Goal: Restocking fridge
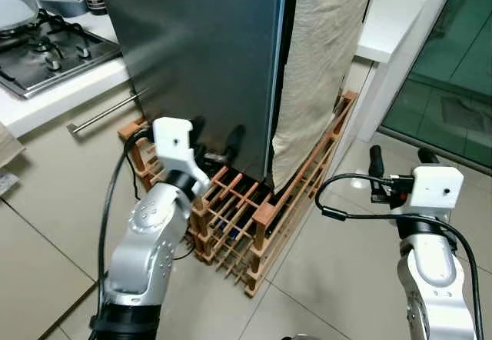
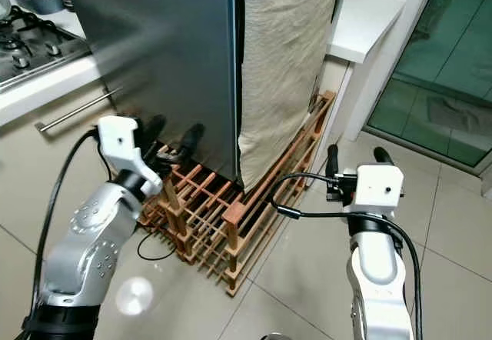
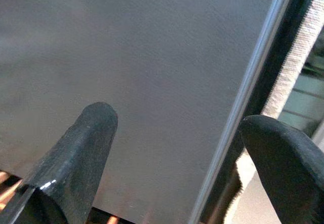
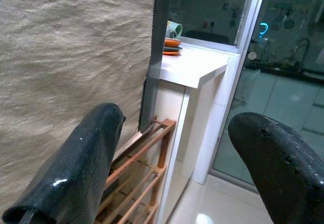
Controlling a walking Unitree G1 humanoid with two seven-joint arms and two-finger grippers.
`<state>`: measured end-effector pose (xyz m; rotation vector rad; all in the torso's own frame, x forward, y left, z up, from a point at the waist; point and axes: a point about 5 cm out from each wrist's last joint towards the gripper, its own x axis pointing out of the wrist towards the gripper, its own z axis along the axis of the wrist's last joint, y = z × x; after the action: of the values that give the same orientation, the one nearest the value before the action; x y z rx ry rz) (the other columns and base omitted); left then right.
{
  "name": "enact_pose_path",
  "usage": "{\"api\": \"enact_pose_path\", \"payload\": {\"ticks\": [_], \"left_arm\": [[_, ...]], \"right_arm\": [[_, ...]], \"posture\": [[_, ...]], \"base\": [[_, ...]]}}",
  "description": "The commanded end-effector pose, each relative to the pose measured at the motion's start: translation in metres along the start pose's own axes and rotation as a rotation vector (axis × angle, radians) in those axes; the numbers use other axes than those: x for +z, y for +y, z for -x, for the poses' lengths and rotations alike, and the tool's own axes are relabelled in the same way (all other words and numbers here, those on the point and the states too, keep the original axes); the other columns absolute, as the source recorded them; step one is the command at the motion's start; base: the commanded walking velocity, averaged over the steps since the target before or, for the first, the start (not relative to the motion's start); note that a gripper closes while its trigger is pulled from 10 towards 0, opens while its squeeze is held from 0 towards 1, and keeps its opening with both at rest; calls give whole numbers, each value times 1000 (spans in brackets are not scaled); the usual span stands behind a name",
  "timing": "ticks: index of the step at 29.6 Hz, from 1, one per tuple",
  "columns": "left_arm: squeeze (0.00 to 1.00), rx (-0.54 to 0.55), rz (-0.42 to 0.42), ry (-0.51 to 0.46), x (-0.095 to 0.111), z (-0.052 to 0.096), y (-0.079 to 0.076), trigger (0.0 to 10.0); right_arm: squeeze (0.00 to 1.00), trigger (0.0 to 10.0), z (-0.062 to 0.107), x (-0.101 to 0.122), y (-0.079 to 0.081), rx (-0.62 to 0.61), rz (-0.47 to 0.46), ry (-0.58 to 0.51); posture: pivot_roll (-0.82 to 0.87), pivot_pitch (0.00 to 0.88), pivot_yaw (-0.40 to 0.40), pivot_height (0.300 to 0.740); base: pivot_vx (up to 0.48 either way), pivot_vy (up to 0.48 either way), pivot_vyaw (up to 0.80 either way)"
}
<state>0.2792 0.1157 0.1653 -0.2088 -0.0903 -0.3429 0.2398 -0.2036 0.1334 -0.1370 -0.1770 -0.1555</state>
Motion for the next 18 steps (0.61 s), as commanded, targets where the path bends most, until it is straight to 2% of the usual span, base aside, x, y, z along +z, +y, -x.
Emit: {"api": "enact_pose_path", "payload": {"ticks": [1, 8, 18], "left_arm": [[0, -7, -5, -11, 2, 1, -5, 10000], [0, -25, -22, 17, -2, -2, -6, 10000], [0, 0, -20, 27, -5, 0, -2, 10000]], "right_arm": [[59, 10000, -1, 6, -2, -15, -10, -30], [59, 10000, -4, 5, 4, 7, -6, -26], [59, 10000, -5, 5, 5, 9, -14, -27]], "posture": [[-124, 0, 18, 740], [-122, 0, 16, 740], [-122, 0, 16, 740]], "base": [[0, 0, 0], [0, 0, 0], [0, 0, 0]]}}
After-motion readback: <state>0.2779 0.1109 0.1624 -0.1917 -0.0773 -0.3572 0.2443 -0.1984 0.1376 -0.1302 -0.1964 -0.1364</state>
